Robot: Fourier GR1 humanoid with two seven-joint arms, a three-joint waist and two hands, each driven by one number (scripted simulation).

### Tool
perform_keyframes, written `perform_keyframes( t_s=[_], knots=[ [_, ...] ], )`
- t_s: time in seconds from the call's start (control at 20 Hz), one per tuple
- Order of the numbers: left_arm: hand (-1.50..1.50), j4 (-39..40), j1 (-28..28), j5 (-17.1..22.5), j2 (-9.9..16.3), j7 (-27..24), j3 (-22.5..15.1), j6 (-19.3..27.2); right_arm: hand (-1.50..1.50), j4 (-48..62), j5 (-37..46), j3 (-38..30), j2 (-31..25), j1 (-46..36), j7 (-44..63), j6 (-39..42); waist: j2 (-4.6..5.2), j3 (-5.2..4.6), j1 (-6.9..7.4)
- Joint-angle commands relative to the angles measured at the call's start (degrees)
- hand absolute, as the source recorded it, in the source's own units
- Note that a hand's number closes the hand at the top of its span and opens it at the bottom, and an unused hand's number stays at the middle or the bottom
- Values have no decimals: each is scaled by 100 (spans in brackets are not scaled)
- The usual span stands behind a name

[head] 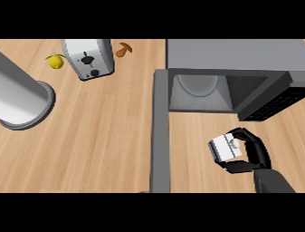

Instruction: Pick up the milk, place it into the microwave and close the microwave

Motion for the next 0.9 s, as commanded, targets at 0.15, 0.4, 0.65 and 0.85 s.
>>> perform_keyframes(
  t_s=[0.15, 0.4, 0.65, 0.85],
  knots=[
    [-150, 77, 50, 158, 11, 100, 128, -182, 150, 31, -264, -227, 464, -289, -433, -282, -2, 5, -11],
    [-150, 135, 148, 229, -186, 115, 310, -442, 150, -260, -205, -88, 833, -258, -309, -791, -27, -5, -64],
    [-150, -115, -65, 298, 17, 385, 169, 92, 150, -252, -154, -135, 760, -796, -54, -1190, -2, 2, -35],
    [-150, 552, -166, 498, 342, 436, 437, -253, 150, -512, -238, -101, 560, -1146, 619, -986, -28, -8, -83]
  ],
)
